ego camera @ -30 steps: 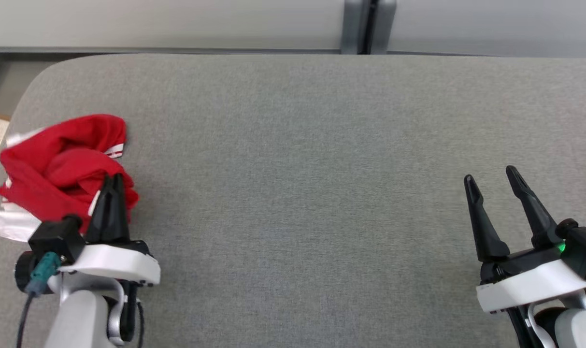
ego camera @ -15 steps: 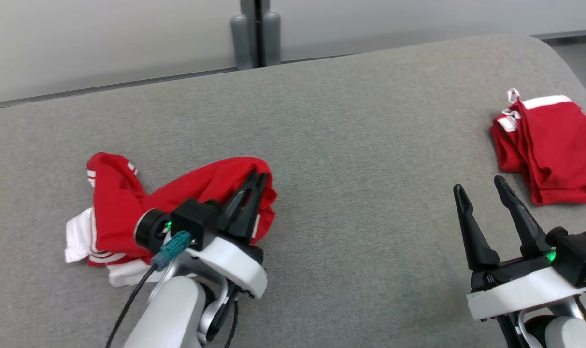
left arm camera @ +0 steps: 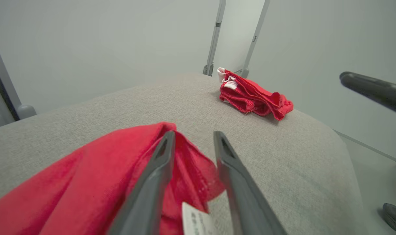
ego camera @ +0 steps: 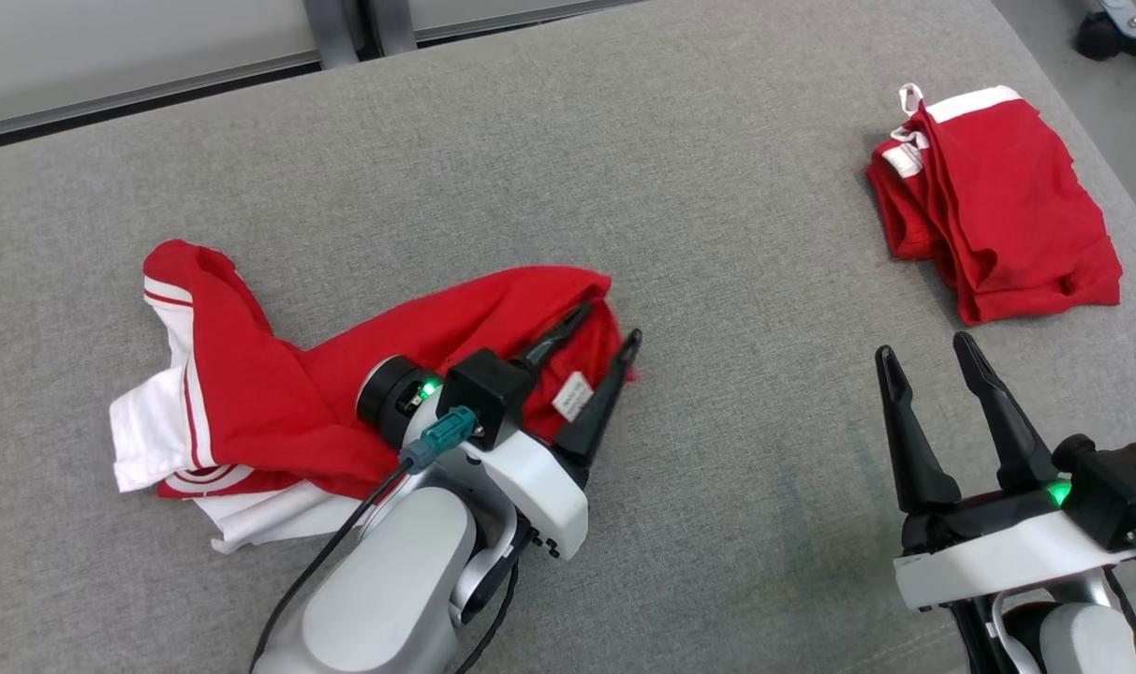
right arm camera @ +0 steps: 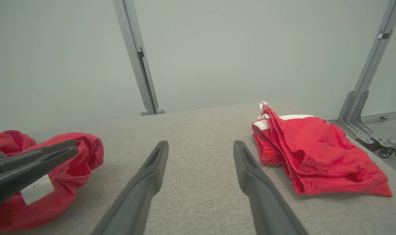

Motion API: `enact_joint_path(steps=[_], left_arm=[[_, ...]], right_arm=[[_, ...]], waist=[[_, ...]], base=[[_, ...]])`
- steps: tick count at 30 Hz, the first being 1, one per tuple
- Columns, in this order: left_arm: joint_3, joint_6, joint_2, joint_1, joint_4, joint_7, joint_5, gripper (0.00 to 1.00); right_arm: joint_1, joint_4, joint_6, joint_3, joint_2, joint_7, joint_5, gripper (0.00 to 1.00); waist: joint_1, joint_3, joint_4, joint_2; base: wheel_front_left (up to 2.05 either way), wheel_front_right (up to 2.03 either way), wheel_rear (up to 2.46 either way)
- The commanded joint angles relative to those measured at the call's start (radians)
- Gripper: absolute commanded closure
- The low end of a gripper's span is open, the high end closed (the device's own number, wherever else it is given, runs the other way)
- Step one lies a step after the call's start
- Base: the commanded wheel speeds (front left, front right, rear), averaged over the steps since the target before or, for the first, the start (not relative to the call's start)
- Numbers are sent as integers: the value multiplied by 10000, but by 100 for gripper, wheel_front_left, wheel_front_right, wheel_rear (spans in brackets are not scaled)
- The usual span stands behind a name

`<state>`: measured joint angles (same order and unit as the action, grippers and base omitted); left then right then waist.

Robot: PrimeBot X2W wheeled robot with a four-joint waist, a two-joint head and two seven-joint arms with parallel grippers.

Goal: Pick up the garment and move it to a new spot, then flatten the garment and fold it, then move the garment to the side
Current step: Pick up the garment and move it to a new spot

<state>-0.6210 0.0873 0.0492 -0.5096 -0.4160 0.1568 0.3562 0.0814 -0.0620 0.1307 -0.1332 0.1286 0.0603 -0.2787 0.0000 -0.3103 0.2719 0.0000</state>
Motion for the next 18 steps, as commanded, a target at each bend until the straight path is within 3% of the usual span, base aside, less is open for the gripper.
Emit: enact_joint_path(steps=[1, 5, 11, 18], left_arm=[[-166, -117, 46, -160, -29, 240, 85, 0], [-258, -303, 39, 29, 335, 652, 350, 0], [361, -915, 300, 468, 1115, 959, 394, 0], [1882, -1978, 1091, 1506, 1869, 1072, 558, 0]], right_arm=[[83, 49, 0, 29, 10, 75, 64, 0], [122, 92, 0, 39, 62, 70, 75, 0], [33, 28, 0, 103, 184, -61, 98, 0], [-256, -165, 0, 227, 291, -353, 159, 0]], waist=[[0, 73, -163, 0], [0, 353, -543, 0], [0, 796, -1164, 0], [0, 1321, -2070, 0]], base=[[0, 0, 0], [0, 0, 0], [0, 0, 0], [0, 0, 0]])
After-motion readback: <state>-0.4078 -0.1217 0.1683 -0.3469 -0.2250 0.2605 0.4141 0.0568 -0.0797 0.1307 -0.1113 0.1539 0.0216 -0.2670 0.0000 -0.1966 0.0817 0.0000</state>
